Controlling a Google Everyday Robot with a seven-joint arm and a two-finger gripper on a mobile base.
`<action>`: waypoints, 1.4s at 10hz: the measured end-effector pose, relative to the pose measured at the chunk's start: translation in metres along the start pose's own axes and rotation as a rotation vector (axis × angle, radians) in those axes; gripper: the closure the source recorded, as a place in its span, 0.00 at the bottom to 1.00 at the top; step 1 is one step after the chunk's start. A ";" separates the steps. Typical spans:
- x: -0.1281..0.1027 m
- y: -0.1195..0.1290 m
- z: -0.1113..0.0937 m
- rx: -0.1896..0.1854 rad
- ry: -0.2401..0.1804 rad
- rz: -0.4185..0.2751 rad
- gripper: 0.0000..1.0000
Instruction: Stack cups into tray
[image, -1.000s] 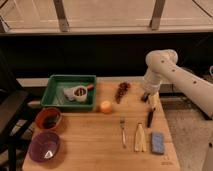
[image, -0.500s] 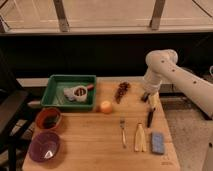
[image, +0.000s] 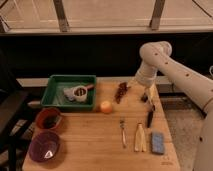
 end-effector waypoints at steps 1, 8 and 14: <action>-0.012 -0.017 -0.003 -0.007 0.012 -0.059 0.21; -0.121 -0.160 -0.004 0.049 0.037 -0.414 0.21; -0.129 -0.168 -0.002 0.054 0.028 -0.430 0.21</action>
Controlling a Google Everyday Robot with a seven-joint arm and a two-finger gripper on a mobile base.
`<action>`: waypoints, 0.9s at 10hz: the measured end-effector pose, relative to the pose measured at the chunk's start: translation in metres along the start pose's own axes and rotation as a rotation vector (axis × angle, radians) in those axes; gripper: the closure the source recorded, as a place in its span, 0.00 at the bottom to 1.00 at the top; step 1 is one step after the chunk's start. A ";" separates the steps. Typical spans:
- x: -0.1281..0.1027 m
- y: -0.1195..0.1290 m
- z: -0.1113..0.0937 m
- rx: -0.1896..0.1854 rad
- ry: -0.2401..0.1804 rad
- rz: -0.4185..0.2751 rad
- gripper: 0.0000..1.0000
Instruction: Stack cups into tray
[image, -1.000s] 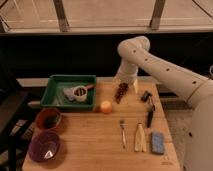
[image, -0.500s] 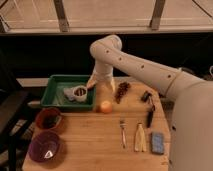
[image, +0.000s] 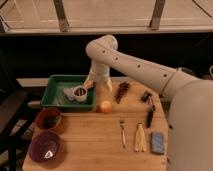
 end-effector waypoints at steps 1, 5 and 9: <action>0.001 -0.002 0.002 0.008 0.001 -0.003 0.21; 0.004 -0.050 0.030 0.046 -0.002 -0.032 0.21; 0.016 -0.081 0.070 0.068 -0.031 -0.031 0.21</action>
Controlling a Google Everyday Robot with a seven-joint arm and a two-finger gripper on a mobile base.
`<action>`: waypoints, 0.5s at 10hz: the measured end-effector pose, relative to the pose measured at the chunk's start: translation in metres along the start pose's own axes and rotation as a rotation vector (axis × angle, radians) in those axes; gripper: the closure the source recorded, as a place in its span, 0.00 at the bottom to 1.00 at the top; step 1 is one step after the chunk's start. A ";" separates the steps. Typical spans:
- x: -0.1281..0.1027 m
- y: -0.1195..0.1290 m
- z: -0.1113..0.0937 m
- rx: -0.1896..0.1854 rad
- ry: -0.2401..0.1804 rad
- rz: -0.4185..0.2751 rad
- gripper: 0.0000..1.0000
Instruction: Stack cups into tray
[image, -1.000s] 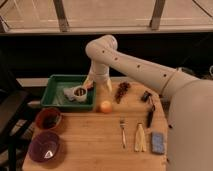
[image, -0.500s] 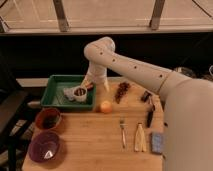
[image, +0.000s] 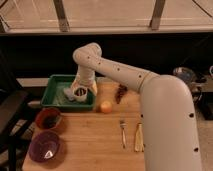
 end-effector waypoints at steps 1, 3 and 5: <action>0.006 0.001 0.008 0.002 -0.005 0.014 0.21; 0.014 -0.001 0.018 0.000 -0.014 0.033 0.21; 0.019 0.000 0.030 -0.014 -0.028 0.058 0.21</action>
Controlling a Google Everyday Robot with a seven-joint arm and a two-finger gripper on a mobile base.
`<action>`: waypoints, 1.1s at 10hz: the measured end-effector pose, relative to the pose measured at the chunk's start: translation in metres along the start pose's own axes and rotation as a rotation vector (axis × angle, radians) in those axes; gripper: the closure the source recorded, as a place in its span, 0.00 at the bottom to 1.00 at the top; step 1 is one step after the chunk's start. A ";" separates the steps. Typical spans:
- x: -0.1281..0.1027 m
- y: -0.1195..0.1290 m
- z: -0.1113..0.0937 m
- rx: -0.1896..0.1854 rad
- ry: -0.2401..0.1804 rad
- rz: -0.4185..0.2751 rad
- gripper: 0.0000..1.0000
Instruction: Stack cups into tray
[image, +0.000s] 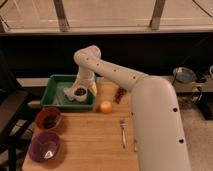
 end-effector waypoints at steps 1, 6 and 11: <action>0.002 0.002 0.004 -0.006 -0.008 0.010 0.21; 0.011 0.019 0.017 -0.019 -0.039 0.070 0.21; 0.011 0.024 0.022 -0.004 -0.064 0.081 0.52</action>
